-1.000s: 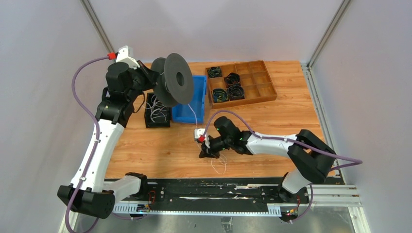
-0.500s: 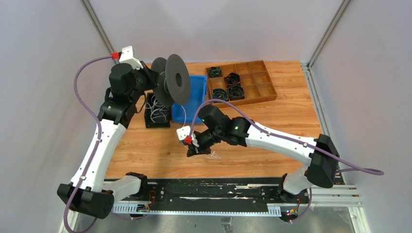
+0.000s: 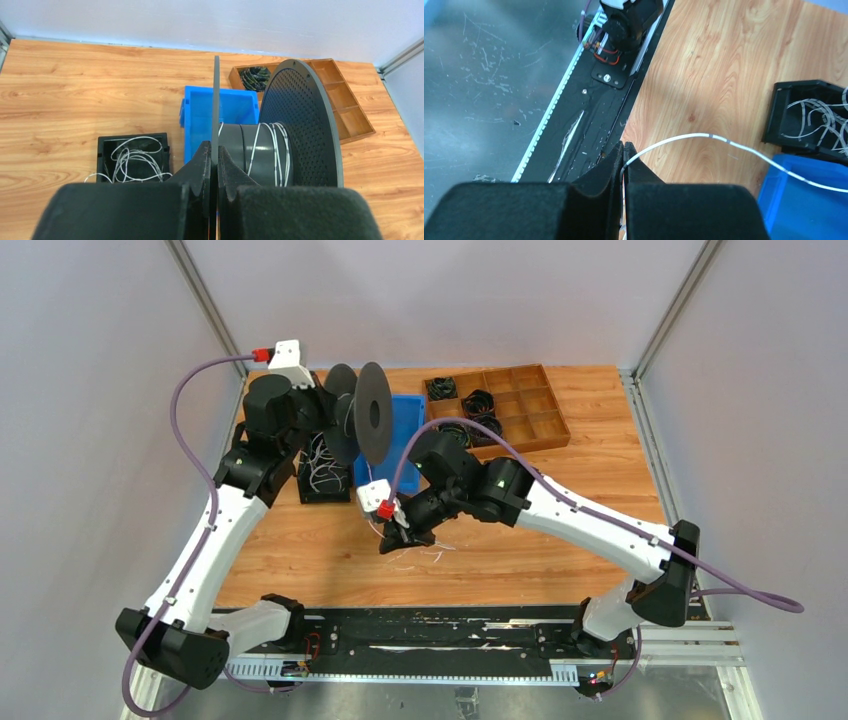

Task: Wrap the cables
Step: Wrap the cable around the cable reel.

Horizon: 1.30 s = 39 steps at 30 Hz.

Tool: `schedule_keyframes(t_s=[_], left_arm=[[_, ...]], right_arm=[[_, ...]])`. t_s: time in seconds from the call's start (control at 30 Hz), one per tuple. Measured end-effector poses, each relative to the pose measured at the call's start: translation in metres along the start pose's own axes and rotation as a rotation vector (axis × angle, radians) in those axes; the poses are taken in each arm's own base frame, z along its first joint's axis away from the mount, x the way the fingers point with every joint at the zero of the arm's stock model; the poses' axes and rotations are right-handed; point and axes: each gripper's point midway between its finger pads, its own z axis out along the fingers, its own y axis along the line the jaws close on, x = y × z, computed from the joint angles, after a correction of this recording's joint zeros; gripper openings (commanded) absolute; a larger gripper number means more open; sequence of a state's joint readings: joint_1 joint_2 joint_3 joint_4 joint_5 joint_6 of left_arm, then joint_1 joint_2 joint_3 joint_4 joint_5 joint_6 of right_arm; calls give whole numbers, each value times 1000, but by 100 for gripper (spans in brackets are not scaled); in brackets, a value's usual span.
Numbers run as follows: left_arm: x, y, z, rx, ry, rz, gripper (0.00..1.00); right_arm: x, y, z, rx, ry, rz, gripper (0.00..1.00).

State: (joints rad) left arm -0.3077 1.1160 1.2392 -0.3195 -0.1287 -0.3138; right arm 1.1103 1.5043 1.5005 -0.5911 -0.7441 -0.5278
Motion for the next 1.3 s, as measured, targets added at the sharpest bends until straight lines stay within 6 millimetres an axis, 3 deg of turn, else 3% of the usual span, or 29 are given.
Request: schedule_keyframes(t_s=[0.4, 0.63, 1.03, 1.3], left_arm=[[13, -15, 0, 23, 7, 138, 0], [15, -35, -3, 91, 0, 225, 0], [39, -52, -3, 182, 38, 320, 0], [48, -69, -6, 271, 44, 364, 0]], right_arm=[[-59, -16, -33, 89, -40, -59, 1], [-77, -34, -52, 206, -30, -99, 1], [-78, -67, -76, 348, 7, -109, 1], [-76, -99, -106, 453, 12, -117, 1]])
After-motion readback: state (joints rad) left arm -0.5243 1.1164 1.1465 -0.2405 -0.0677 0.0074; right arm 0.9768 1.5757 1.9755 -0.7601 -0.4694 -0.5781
